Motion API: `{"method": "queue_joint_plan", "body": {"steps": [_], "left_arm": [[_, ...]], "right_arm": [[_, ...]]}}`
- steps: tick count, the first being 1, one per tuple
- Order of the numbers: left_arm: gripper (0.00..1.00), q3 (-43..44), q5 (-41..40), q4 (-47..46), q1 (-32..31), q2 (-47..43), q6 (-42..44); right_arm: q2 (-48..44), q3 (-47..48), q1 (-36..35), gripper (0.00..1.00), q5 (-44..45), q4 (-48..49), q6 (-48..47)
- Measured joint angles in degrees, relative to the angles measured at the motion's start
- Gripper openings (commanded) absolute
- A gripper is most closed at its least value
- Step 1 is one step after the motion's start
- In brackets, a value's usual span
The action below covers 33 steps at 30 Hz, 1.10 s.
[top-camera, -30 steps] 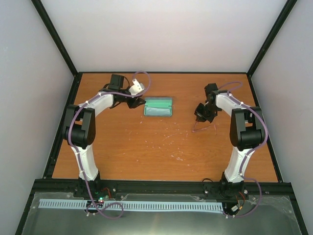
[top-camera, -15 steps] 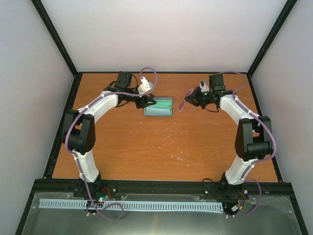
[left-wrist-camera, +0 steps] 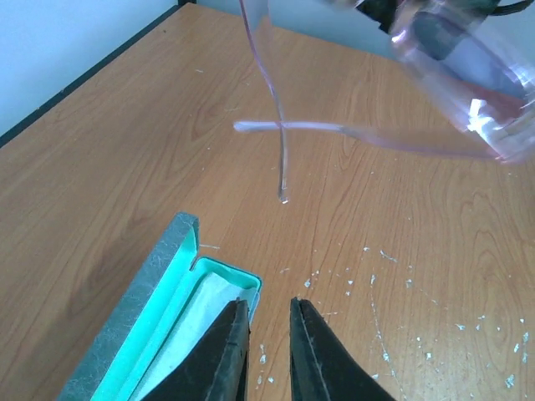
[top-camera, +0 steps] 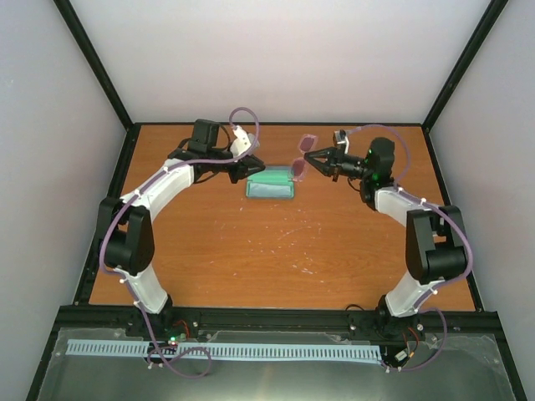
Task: Organize the sunglasses
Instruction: Fold the sunglasses.
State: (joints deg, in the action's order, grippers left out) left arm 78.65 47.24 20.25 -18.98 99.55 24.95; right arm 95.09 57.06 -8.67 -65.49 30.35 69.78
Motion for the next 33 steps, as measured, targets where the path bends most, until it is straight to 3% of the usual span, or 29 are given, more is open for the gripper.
{"method": "queue_joint_plan", "body": {"steps": [4, 7, 10, 24, 33], "left_arm": [[0.15, 0.1, 1.2, 0.0, 0.2, 0.2, -0.7], [0.14, 0.1, 4.0, 0.8, 0.2, 0.2, -0.4], [0.14, 0.1, 6.2, 1.6, -0.5, 0.2, 0.1], [0.17, 0.5, 15.7, 1.7, -6.5, 0.5, -1.0], [0.18, 1.3, 17.8, -5.0, -6.6, 2.5, -6.5]], "right_arm": [[3.5, -5.0, 0.0, 0.03, -1.2, 33.6, 23.3], [6.0, -6.3, -0.1, 0.03, -0.1, 46.6, 32.3], [7.1, -6.4, -0.6, 0.03, 0.8, 53.1, 37.2], [7.3, -6.4, -2.8, 0.03, 2.6, 55.4, 44.1], [8.0, -6.4, -6.6, 0.03, 3.1, 55.4, 45.1]]}}
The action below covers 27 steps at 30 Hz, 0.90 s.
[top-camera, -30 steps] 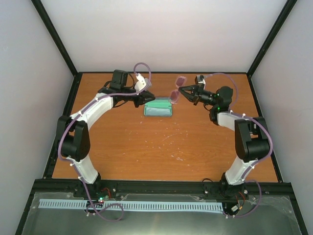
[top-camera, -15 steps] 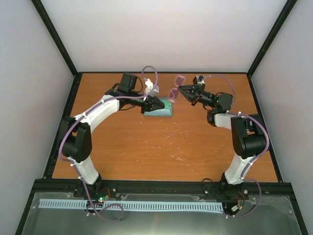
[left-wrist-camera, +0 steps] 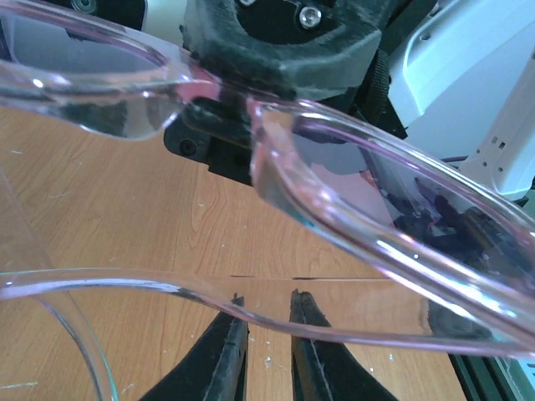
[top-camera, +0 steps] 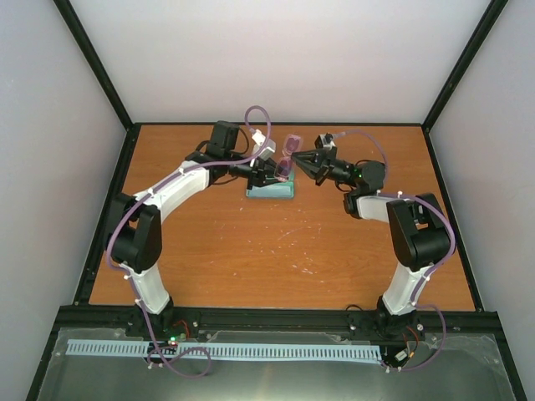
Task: Organize the sunglasses
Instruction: Fold the sunglasses.
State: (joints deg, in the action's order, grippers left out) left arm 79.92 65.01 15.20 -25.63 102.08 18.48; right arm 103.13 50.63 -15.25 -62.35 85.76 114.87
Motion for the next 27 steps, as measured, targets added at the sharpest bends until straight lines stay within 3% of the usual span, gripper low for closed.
{"method": "queue_joint_plan", "body": {"steps": [8, 16, 27], "left_arm": [[0.18, 0.6, -1.7, -2.8, 0.0, 0.6, -1.5], [0.21, 2.4, -5.8, -3.7, 0.2, 0.6, -1.8], [0.22, 2.1, -8.7, -2.0, 0.5, 0.2, 1.4]], "right_arm": [[0.0, -0.4, -0.5, 0.03, -0.1, 0.0, 0.9], [0.0, -7.1, -0.9, 0.03, -0.4, 0.1, 0.7], [0.0, -3.8, -1.3, 0.03, -0.2, 0.1, 0.0]]}}
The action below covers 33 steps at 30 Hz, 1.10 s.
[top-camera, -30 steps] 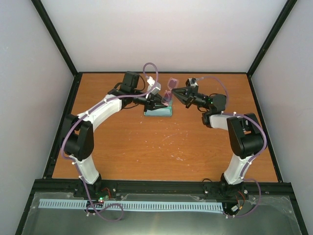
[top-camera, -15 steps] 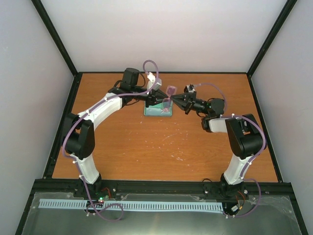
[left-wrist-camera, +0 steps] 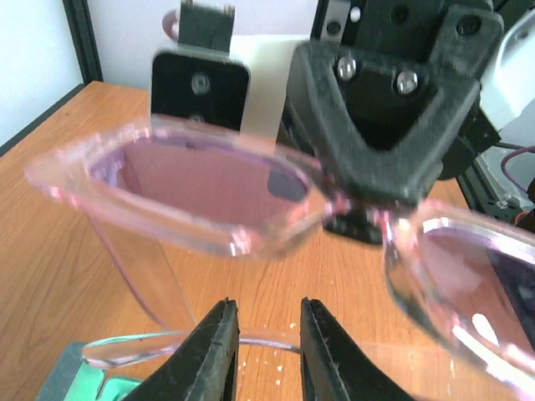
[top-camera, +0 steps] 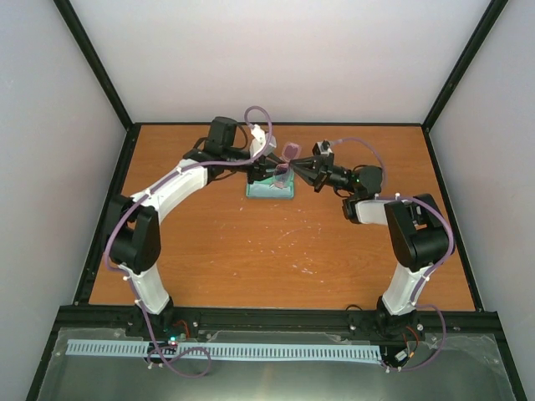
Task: Organize the sunglasses
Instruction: Fold the sunglasses.
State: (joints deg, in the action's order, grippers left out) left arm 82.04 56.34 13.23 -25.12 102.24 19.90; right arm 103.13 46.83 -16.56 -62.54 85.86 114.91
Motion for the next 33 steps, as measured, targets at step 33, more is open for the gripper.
{"method": "queue_joint_plan", "body": {"steps": [33], "left_arm": [[0.09, 1.7, 0.7, -2.3, 4.4, 6.3, 0.2]], "right_arm": [[-1.2, 6.8, -3.0, 0.03, -2.9, 0.0, 4.1]]}}
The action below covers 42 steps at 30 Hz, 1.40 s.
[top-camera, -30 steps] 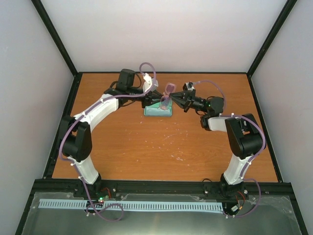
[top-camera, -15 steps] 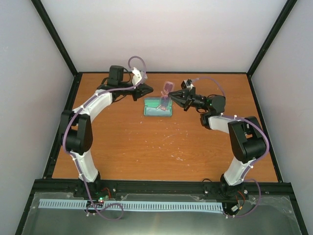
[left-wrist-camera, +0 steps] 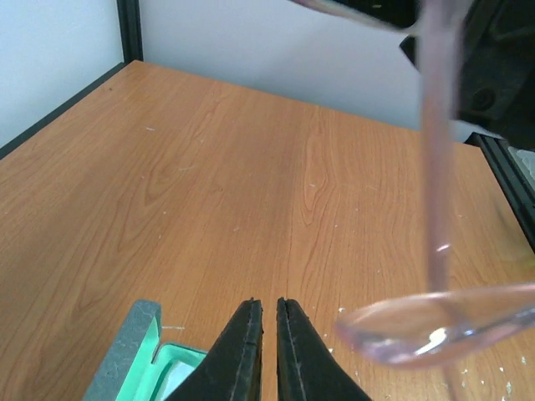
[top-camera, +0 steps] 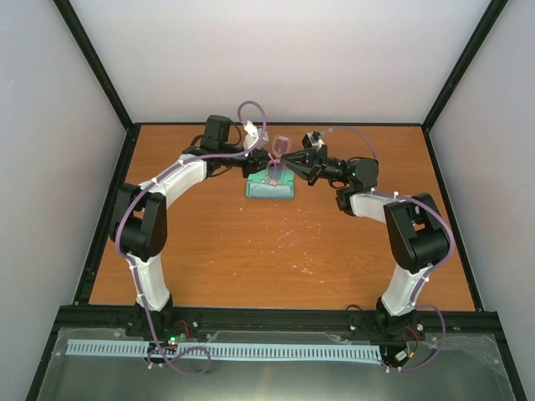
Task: Organize the sunglasses
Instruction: Fold the sunglasses.
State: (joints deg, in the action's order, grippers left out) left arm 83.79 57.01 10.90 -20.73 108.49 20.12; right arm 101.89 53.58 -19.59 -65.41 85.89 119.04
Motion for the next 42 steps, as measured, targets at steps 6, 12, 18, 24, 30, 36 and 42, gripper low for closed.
{"method": "queue_joint_plan", "body": {"steps": [6, 12, 18, 24, 30, 36, 42], "left_arm": [[0.09, 0.0, 1.2, -1.0, -0.4, 0.0, -1.9], [0.09, 0.0, 1.6, 0.6, -0.4, -0.6, -1.9], [0.09, 0.0, 1.6, 2.8, -0.3, -2.2, -1.8], [0.09, -0.6, 1.2, 4.2, -0.2, -4.3, -1.9], [0.10, -1.7, 0.6, 5.7, 0.0, -4.9, -2.1], [0.12, -2.6, -0.1, 6.2, -0.1, -5.6, -1.4], [0.11, -2.6, -1.2, 6.3, -0.2, -6.3, 0.4]], "right_arm": [[3.0, 2.0, 0.0, 0.03, 0.0, 0.0, 0.0], [5.8, 2.7, 0.0, 0.03, 0.1, 0.0, -0.3], [9.0, 5.3, 0.0, 0.03, 0.1, 0.0, -1.4], [12.2, 6.5, 0.1, 0.03, 0.0, 0.1, -2.8], [13.4, 6.6, 0.4, 0.03, -1.5, 0.1, -3.8], [13.8, 9.5, 0.3, 0.03, -4.9, 0.0, -3.8], [12.3, 10.8, 0.2, 0.03, -9.6, -0.9, -5.8]]}}
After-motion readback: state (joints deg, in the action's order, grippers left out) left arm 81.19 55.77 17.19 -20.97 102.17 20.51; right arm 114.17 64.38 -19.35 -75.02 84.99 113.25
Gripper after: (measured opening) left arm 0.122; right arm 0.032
